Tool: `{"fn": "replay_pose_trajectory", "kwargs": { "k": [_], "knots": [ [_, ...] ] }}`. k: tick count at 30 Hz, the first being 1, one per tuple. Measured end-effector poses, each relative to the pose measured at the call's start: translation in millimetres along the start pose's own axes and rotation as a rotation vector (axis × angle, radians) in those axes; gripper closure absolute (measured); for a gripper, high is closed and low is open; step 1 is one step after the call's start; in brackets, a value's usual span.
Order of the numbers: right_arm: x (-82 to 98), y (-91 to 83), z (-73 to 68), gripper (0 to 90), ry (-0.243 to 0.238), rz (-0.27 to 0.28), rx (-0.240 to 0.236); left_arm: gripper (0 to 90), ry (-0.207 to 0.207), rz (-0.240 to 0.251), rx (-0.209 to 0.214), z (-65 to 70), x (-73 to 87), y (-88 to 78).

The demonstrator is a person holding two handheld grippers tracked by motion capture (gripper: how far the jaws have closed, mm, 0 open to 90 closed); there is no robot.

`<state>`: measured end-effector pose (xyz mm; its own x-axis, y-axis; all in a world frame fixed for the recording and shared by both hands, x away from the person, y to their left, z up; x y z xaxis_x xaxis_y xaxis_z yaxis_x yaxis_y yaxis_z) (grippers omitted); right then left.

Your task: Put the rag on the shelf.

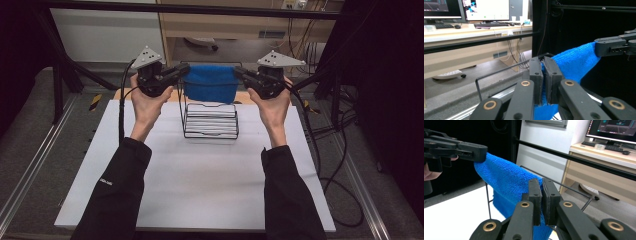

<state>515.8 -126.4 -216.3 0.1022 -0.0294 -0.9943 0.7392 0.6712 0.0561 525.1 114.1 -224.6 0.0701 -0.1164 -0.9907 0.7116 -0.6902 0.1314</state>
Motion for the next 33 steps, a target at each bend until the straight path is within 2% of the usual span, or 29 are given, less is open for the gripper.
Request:
{"fn": "replay_pose_trajectory", "kwargs": {
  "k": [15, 18, 22, 27, 29, 33],
  "knots": [
    [24.4, -10.8, -7.9, 86.5, 0.019, -0.077, -0.054, 82.2, 0.016, -0.129, 0.028, 9.9, 21.0, -12.0],
    [28.0, -10.9, -9.4, 86.5, 0.016, -0.091, -0.061, 79.1, 0.039, -0.163, 0.032, 10.7, 19.0, -15.7],
    [31.1, -9.7, -10.7, 86.4, 0.006, -0.100, -0.065, 73.2, 0.023, -0.134, 0.032, 9.8, 3.1, -19.7],
    [33.2, -9.0, -12.3, 86.1, -0.005, -0.110, -0.070, 76.5, 0.020, -0.122, 0.029, 10.9, -8.5, -19.9],
    [34.2, -9.1, -12.6, 86.0, -0.006, -0.112, -0.072, 81.0, 0.005, -0.155, 0.041, 12.6, -4.5, -18.2],
    [36.0, -9.1, -12.6, 85.7, -0.005, -0.113, -0.073, 88.8, 0.014, -0.260, 0.056, 15.0, 13.1, -13.6]
  ]
}}
Point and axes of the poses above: each handheld gripper's, and its own axes: y roughly forward along the jaws, x roughly out of its underside, z roughly to its right, the point moved 5 cm from there along y, roughly forward along the jaws, and after that the axes turned 15 degrees about z, right-handed, at the moved point
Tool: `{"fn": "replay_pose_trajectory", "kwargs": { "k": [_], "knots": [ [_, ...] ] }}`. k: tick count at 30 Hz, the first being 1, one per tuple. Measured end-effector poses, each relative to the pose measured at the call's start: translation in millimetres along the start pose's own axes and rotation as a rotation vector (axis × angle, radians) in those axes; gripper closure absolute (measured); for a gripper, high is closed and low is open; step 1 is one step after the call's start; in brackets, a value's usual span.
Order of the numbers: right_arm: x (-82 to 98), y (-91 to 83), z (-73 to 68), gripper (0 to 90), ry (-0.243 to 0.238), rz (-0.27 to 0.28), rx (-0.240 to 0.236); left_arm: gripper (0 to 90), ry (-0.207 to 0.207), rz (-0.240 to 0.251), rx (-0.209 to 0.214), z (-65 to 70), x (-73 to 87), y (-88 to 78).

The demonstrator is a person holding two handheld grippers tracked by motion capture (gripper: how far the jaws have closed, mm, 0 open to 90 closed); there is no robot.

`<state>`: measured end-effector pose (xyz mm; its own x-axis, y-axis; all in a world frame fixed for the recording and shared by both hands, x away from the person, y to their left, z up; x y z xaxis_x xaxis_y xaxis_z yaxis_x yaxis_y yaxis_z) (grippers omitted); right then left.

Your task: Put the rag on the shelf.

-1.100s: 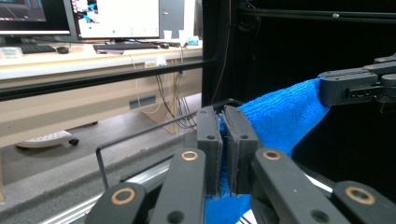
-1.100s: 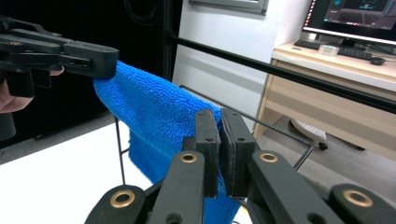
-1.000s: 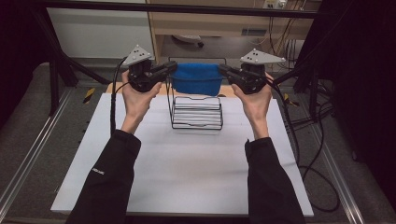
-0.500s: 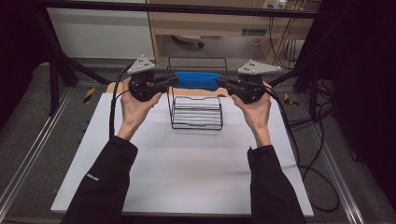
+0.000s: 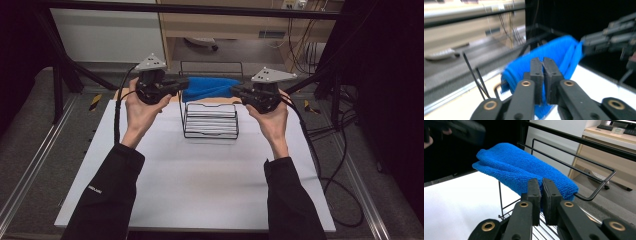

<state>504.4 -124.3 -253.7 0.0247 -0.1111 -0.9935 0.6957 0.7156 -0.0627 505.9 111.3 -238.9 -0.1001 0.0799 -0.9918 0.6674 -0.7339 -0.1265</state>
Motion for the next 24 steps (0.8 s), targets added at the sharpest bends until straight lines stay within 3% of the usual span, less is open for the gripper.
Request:
{"fn": "replay_pose_trajectory", "kwargs": {
  "k": [9, 17, 22, 24],
  "knots": [
    [4.4, -1.8, 0.8, 84.0, 0.003, -0.004, -0.014, 89.9, 0.005, -0.083, 0.011, 1.5, 22.5, 9.7],
    [6.6, -3.2, 0.8, 76.7, 0.006, -0.008, -0.015, 89.9, 0.020, -0.101, 0.004, 1.0, 34.5, 14.7],
    [1.4, -5.4, -0.6, 67.6, 0.041, 0.040, -0.023, 89.9, 0.027, -0.112, -0.005, -0.9, 41.4, 18.0],
    [0.7, -5.0, -0.3, 68.0, 0.045, 0.049, -0.020, 90.0, 0.036, -0.116, -0.007, -1.1, 44.5, 19.4]
  ]
}}
Point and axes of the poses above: each handheld gripper's, and its own axes: y roughly forward along the jaws, x roughly out of its underside, z roughly to its right, the point moved 5 cm from there along y, roughly forward along the jaws, and after that the axes turned 15 degrees about z, right-handed, at the moved point
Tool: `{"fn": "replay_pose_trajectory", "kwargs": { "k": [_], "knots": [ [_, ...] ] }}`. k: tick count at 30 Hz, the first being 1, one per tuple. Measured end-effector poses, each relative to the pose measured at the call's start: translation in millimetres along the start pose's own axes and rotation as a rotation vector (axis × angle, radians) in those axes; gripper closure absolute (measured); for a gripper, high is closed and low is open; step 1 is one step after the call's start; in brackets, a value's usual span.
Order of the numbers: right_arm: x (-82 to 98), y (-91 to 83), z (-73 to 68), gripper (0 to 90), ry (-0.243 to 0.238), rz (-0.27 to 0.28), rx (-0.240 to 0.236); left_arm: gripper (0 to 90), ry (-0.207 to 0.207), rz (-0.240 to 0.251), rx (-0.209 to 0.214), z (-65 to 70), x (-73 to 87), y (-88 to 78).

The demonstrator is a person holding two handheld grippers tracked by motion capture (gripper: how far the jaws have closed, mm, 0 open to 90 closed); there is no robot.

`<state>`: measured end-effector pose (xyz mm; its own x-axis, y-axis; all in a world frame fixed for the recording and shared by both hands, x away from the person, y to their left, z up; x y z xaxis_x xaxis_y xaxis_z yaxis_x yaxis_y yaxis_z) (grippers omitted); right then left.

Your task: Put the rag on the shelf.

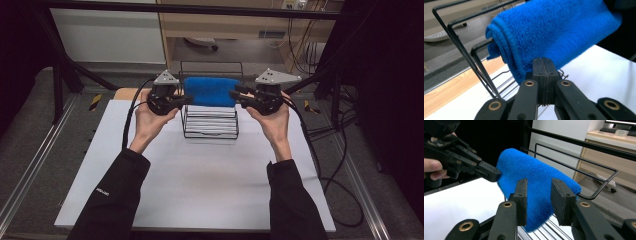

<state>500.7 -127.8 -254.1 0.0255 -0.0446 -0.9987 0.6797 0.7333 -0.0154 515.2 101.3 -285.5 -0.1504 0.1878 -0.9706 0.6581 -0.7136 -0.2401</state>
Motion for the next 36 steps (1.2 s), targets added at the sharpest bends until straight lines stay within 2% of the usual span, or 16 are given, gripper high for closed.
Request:
{"fn": "replay_pose_trajectory", "kwargs": {
  "k": [2, 4, 6, 9, 12, 16, 20, 26, 30, 32, 36],
  "knots": [
    [2.3, 0.6, -0.5, 75.0, 0.008, -0.018, -0.007, 90.0, 0.002, 0.000, 0.000, -0.2, 2.6, 1.7],
    [7.4, 1.8, -3.0, 84.9, 0.037, -0.048, -0.025, 89.9, 0.002, 0.001, -0.004, -0.6, 5.0, 3.4],
    [15.4, 3.1, -3.5, 90.0, 0.064, -0.091, -0.022, 90.0, 0.002, 0.003, -0.007, -1.1, 7.1, 4.7],
    [28.4, 4.7, -1.1, 90.0, 0.076, -0.138, 0.001, 89.9, 0.003, 0.007, -0.010, -2.1, 9.4, 5.6],
    [37.3, 5.5, 3.1, 90.0, 0.073, -0.154, 0.025, 89.9, -0.001, 0.011, -0.011, -2.5, 10.9, 6.0],
    [41.4, 5.7, 7.9, 89.8, 0.063, -0.148, 0.048, 89.9, -0.007, 0.020, -0.011, -3.2, 11.2, 6.4],
    [39.0, 5.0, 6.6, 87.7, 0.058, -0.127, 0.040, 89.8, -0.010, 0.028, -0.006, -2.6, 10.4, 3.8],
    [31.8, -6.0, 1.2, 74.4, 0.064, -0.085, 0.024, 82.6, -0.011, 0.031, -0.004, -0.9, 11.9, -9.0],
    [30.1, -15.0, -3.6, 61.6, 0.060, -0.091, 0.019, 70.6, -0.013, 0.008, -0.010, 0.3, 17.6, -20.3],
    [29.3, -19.1, -4.5, 53.7, 0.055, -0.089, 0.032, 66.0, -0.005, -0.004, -0.017, 0.3, 21.6, -26.2],
    [29.6, -27.4, -4.9, 40.6, 0.096, -0.082, 0.035, 54.7, 0.000, -0.015, -0.029, -0.4, 31.7, -39.0]
  ]
}}
Point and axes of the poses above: each handheld gripper's, and its own axes: y roughly forward along the jaws, x roughly out of its underside, z roughly to its right, the point moved 5 cm from there along y, roughly forward along the jaws, and after that the axes turned 15 degrees about z, right-handed, at the moved point
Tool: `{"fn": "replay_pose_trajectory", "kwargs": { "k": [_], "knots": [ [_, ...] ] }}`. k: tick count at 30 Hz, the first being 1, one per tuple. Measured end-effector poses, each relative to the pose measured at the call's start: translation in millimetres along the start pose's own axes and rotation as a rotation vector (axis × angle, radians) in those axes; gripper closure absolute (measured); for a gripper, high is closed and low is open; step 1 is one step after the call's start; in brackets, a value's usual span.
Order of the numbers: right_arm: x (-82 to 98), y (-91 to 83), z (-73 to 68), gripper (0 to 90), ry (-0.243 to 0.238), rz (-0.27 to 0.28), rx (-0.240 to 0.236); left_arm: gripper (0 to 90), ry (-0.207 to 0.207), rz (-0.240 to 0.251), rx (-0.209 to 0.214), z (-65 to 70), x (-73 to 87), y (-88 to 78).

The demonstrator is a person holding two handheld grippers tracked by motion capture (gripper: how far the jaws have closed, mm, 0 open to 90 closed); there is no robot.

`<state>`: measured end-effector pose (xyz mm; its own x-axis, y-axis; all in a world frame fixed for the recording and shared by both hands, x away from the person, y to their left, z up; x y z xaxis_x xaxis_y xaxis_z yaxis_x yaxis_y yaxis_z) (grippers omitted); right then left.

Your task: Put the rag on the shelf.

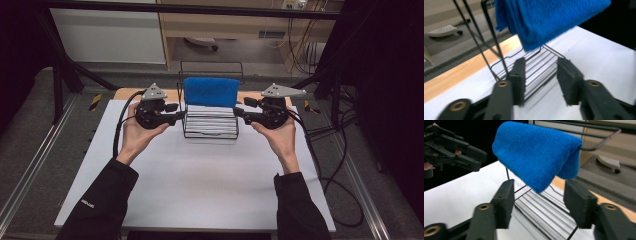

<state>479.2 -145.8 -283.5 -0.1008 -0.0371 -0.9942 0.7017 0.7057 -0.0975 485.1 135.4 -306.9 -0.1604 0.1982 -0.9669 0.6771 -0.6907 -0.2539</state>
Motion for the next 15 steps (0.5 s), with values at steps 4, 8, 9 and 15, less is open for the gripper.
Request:
{"fn": "replay_pose_trajectory", "kwargs": {
  "k": [4, 8, 9, 15],
  "knots": [
    [6.0, -8.4, 2.1, 29.3, 0.015, -0.019, 0.014, 42.5, -0.006, -0.025, -0.004, -2.5, 13.3, -12.6],
    [13.1, -16.7, 3.2, 20.4, 0.032, -0.028, 0.017, 33.0, -0.019, -0.037, -0.007, -4.0, 27.8, -25.5],
    [15.4, -18.7, 3.4, 17.9, 0.035, -0.033, 0.016, 31.0, -0.018, -0.035, -0.007, -4.1, 32.0, -28.8],
    [36.5, -29.7, 1.4, 10.3, 0.021, -0.091, 0.019, 21.8, -0.025, -0.052, -0.011, -4.5, 61.8, -45.6]
  ]
}}
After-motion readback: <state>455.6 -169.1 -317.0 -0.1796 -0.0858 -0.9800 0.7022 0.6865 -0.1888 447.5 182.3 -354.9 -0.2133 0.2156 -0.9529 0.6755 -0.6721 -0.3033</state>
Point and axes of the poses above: each handheld gripper's, and its own axes: y roughly forward along the jaws, x roughly out of its underside, z roughly to its right, the point moved 5 cm from there along y, roughly forward along the jaws, and after that the axes turned 15 degrees about z, right-handed, at the moved point
